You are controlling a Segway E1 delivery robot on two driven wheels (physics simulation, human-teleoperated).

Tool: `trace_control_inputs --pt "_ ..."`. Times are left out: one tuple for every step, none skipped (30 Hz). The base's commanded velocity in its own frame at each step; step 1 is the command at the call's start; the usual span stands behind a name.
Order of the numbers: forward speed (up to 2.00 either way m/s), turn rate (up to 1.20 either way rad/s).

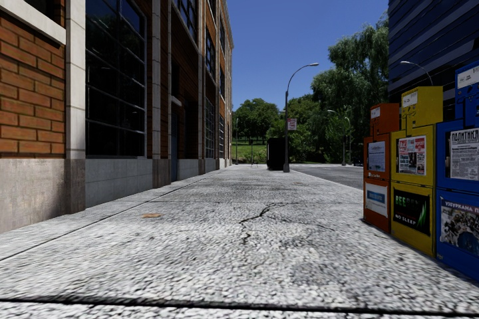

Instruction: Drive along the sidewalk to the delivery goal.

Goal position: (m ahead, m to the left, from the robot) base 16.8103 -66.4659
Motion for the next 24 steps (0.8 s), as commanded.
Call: trace_control_inputs --pt "0.0 0.0" --pt "0.0 0.0" --pt "0.0 0.0" --pt "0.0 0.0" --pt "0.0 0.0" --pt "0.0 0.0" --pt "0.0 0.0" --pt "0.0 0.0" --pt "0.0 0.0" --pt "0.0 0.0" --pt "0.0 0.0" --pt "0.0 0.0" --pt "0.0 0.0" --pt "0.0 0.0" --pt "0.0 0.0" --pt "0.0 0.0" --pt "0.0 0.0" --pt "0.0 0.0" --pt "0.0 0.0" --pt "0.0 0.0" --pt "0.0 0.0" --pt "0.0 0.0" --pt "0.0 0.0" --pt "0.0 0.0"
